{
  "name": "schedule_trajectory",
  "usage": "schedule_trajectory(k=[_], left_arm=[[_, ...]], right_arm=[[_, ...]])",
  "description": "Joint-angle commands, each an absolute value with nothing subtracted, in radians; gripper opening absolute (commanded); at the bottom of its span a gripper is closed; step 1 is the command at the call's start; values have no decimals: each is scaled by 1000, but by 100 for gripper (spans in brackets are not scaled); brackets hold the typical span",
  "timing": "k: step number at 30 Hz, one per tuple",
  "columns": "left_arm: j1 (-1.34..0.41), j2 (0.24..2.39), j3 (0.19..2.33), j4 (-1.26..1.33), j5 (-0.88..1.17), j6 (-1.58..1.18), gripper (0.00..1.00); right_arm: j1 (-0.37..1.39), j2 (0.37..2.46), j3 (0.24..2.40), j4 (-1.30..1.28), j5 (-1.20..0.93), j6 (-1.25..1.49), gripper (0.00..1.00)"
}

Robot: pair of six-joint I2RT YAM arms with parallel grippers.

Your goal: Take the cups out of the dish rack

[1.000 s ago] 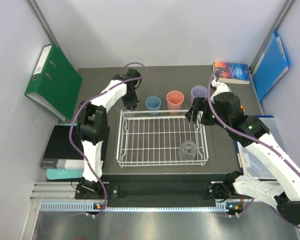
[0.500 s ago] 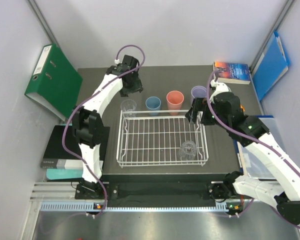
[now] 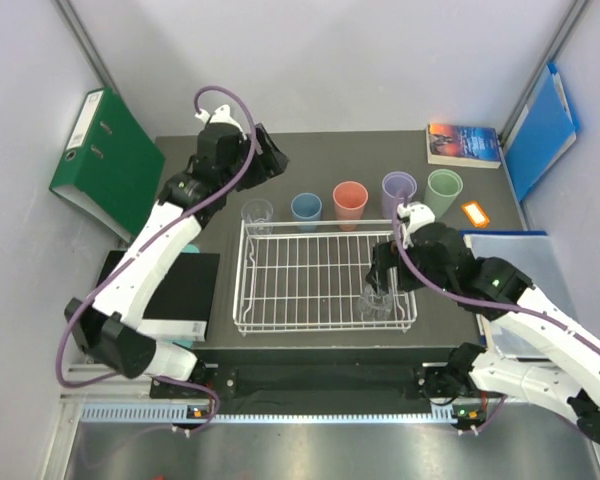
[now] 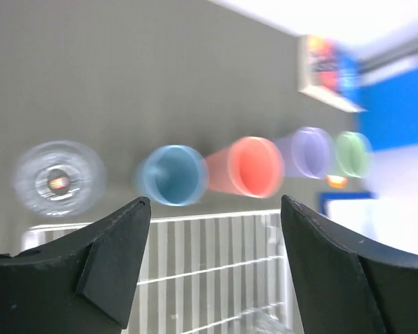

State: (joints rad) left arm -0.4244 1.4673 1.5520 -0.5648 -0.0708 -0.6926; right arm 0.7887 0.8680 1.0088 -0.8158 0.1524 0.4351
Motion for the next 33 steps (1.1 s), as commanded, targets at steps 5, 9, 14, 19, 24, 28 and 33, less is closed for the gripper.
schedule_trajectory(k=[5, 9, 14, 19, 24, 28, 33], left_arm=[[-572, 1315, 1382, -394, -127, -724, 80], [-618, 1273, 1306, -394, -162, -742, 81], [-632, 1214, 1233, -393, -179, -768, 81], [-630, 1184, 1203, -403, -199, -764, 81], [-632, 1177, 1203, -416, -209, -750, 81], [-632, 1178, 1200, -413, -207, -747, 80], [-630, 1184, 1201, -408, -206, -749, 80]], right_arm=[[939, 871, 947, -847, 281, 525, 100], [957, 911, 893, -813, 301, 528, 100], [962, 974, 824, -746, 293, 525, 100], [962, 1034, 813, -692, 291, 518, 97], [963, 1054, 834, -684, 284, 518, 53], [969, 1043, 864, -712, 301, 528, 10], [995, 999, 993, -756, 317, 520, 0]])
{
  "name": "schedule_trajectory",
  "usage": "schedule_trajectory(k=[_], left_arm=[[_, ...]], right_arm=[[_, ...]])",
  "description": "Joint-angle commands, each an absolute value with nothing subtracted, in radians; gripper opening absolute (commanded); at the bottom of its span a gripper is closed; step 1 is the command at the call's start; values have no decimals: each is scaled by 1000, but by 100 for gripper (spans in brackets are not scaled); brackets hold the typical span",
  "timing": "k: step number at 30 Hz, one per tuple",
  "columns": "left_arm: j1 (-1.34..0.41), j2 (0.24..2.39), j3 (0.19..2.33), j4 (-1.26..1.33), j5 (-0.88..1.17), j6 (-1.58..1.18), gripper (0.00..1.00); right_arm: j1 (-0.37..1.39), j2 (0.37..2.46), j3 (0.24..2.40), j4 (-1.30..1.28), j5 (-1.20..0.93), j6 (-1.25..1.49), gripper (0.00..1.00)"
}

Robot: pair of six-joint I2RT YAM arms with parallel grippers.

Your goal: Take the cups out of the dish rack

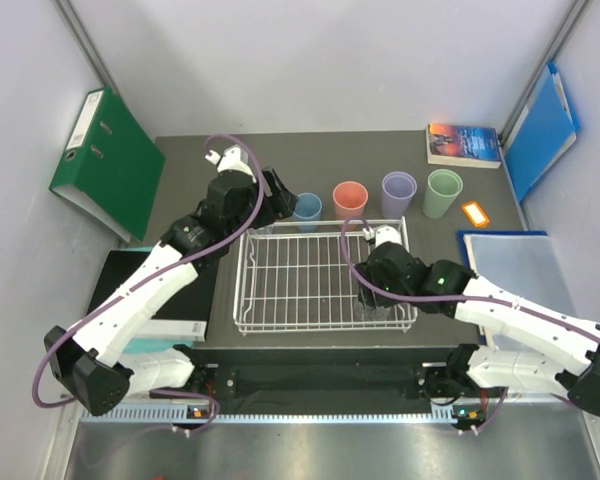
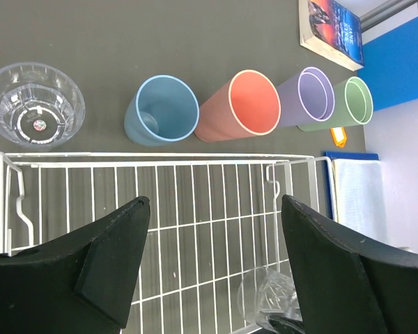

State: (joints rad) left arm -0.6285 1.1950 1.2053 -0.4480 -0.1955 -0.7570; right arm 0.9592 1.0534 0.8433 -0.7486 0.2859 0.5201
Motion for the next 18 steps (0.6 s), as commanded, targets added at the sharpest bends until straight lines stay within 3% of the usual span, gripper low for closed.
schedule_trajectory(k=[1, 8, 11, 14, 15, 18], left_arm=[[-630, 1183, 1203, -405, -207, -749, 80], [-630, 1147, 1146, -289, -173, -801, 81], [-629, 1121, 1106, -176, -86, -831, 81], [-629, 1101, 1065, -39, 36, -882, 81], [-627, 1094, 1051, -10, 67, -902, 81], [-618, 1065, 979, 221, 182, -995, 82]], right_arm=[[997, 973, 1023, -761, 321, 515, 0], [950, 867, 1137, -594, 433, 422, 0], [823, 830, 1120, -490, 283, 458, 0], [591, 798, 998, -306, -21, 602, 0], [466, 789, 953, -138, -216, 656, 0], [393, 802, 864, 44, -400, 816, 0]])
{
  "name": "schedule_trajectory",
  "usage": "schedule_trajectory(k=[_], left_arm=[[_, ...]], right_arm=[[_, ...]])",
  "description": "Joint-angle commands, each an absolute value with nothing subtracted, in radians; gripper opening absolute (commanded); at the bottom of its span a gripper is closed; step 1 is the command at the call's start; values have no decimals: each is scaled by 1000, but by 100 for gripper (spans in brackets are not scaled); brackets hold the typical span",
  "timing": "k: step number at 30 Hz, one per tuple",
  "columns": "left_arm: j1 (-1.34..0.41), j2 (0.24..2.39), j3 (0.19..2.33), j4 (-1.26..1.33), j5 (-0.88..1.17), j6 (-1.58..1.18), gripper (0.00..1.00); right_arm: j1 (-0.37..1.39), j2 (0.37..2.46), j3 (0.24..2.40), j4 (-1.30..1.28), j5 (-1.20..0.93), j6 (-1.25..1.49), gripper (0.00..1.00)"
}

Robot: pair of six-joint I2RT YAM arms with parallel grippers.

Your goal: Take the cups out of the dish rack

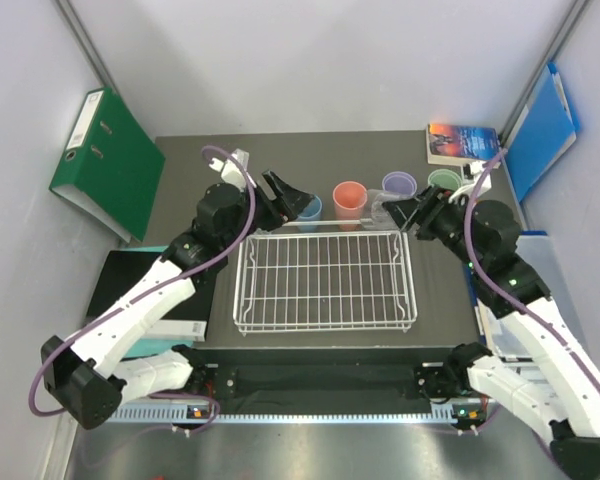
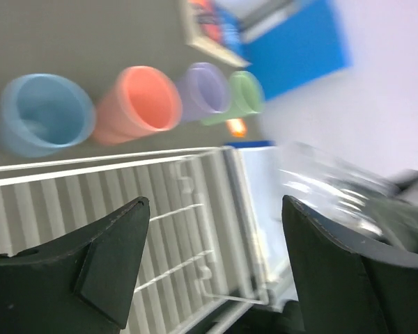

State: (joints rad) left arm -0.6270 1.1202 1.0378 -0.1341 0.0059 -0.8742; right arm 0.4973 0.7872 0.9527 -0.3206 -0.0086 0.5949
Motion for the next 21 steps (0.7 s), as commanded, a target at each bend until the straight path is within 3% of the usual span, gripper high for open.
schedule_trajectory(k=[1, 4, 7, 21], left_arm=[[-614, 1063, 936, 279, 234, -1024, 82], [-600, 1083, 881, 478, 334, -1165, 82], [-601, 1112, 867, 572, 373, -1216, 82], [-601, 1221, 841, 751, 523, -1334, 79]], right_arm=[[385, 828, 841, 198, -440, 862, 0], [338, 885, 727, 552, -557, 1095, 0], [319, 942, 675, 739, -597, 1236, 0], [351, 1052, 703, 814, -641, 1264, 0]])
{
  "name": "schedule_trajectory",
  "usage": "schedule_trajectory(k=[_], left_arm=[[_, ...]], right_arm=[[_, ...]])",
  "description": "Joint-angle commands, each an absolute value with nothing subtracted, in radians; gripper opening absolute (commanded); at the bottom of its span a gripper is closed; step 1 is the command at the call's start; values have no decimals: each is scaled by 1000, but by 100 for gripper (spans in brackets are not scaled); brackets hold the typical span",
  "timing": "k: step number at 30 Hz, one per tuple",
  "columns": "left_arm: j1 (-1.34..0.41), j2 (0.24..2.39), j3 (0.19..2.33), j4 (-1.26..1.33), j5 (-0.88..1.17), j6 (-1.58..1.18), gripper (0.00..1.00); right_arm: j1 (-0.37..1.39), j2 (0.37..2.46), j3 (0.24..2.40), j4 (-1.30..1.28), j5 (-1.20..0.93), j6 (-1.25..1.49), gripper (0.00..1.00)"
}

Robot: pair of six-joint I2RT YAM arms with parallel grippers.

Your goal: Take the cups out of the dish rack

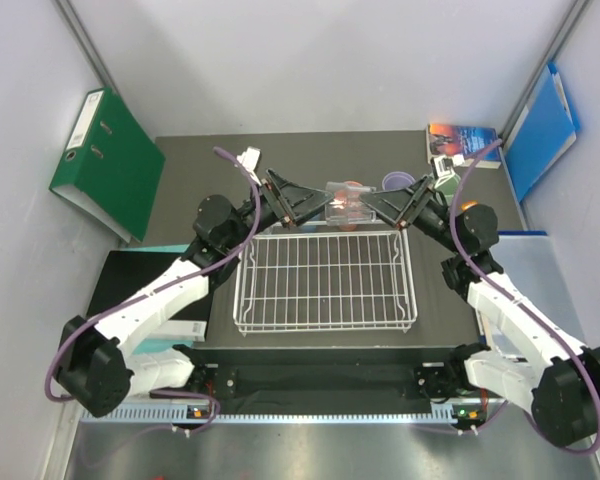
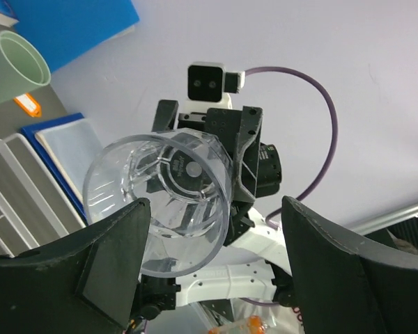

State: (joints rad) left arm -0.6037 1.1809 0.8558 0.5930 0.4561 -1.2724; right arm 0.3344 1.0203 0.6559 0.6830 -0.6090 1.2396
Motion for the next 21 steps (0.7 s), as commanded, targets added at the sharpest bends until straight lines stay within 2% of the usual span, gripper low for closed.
schedule_trajectory(k=[1, 5, 6, 8, 9, 12, 16, 18, 19, 21], left_arm=[[-603, 1230, 839, 768, 541, -1354, 78], [-612, 1262, 841, 813, 554, -1373, 72], [-617, 1272, 847, 815, 558, -1370, 66], [-621, 1284, 850, 822, 564, -1371, 60], [-624, 1287, 850, 827, 566, -1374, 51], [-626, 1298, 851, 836, 569, -1374, 37], [-626, 1299, 865, 792, 575, -1345, 0], [-626, 1289, 876, 769, 568, -1321, 0], [-624, 1287, 880, 737, 568, -1312, 0], [-620, 1270, 911, 672, 557, -1263, 0]], right_arm=[[354, 1058, 700, 827, -643, 1272, 0], [364, 1077, 698, 850, -650, 1282, 0], [364, 1081, 699, 853, -653, 1284, 0], [365, 1088, 701, 865, -661, 1289, 0], [367, 1094, 701, 867, -666, 1292, 0], [365, 1095, 698, 874, -676, 1293, 0], [367, 1086, 704, 832, -693, 1266, 0], [367, 1068, 707, 778, -701, 1235, 1], [368, 1062, 715, 753, -701, 1221, 16], [365, 1032, 730, 636, -695, 1149, 37]])
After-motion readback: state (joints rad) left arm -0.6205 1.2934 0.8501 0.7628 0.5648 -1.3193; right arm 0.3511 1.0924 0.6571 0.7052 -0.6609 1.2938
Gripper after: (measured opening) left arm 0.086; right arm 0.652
